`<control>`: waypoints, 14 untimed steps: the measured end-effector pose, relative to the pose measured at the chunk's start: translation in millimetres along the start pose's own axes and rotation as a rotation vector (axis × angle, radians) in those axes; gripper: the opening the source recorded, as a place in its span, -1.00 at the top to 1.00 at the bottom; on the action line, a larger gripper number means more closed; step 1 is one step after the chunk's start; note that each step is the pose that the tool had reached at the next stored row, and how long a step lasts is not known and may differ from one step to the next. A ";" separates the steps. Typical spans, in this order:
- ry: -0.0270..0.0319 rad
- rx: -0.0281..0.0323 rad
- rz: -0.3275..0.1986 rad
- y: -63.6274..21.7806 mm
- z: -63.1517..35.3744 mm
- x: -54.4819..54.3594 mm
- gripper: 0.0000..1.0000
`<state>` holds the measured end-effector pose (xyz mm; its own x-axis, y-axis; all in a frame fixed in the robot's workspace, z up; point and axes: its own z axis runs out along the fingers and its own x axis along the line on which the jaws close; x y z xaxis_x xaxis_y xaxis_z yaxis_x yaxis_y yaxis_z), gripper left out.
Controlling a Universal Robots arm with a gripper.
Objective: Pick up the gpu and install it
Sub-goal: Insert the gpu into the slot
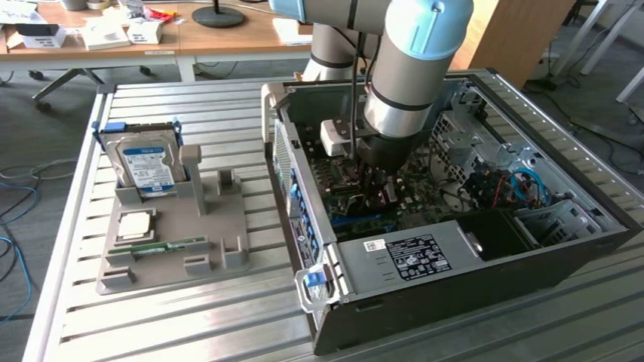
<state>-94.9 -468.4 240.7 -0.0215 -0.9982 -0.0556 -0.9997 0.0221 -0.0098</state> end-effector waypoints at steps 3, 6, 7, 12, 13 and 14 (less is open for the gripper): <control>0.0000 0.0000 0.000 -0.1 0.0 0.0 0.47; 0.0000 0.0000 0.000 -0.1 0.0 0.0 0.47; -0.0001 0.0001 0.000 -0.2 0.0 0.0 0.47; -0.0001 0.0000 0.000 -0.7 0.0 0.0 0.47; -0.0001 0.0001 0.000 -0.8 0.0 0.0 0.47; -0.0001 0.0000 0.000 -0.9 0.0 0.0 0.47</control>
<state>-94.0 -468.4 240.6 -0.0216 -0.9982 -0.0557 -0.9997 0.0221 -0.0098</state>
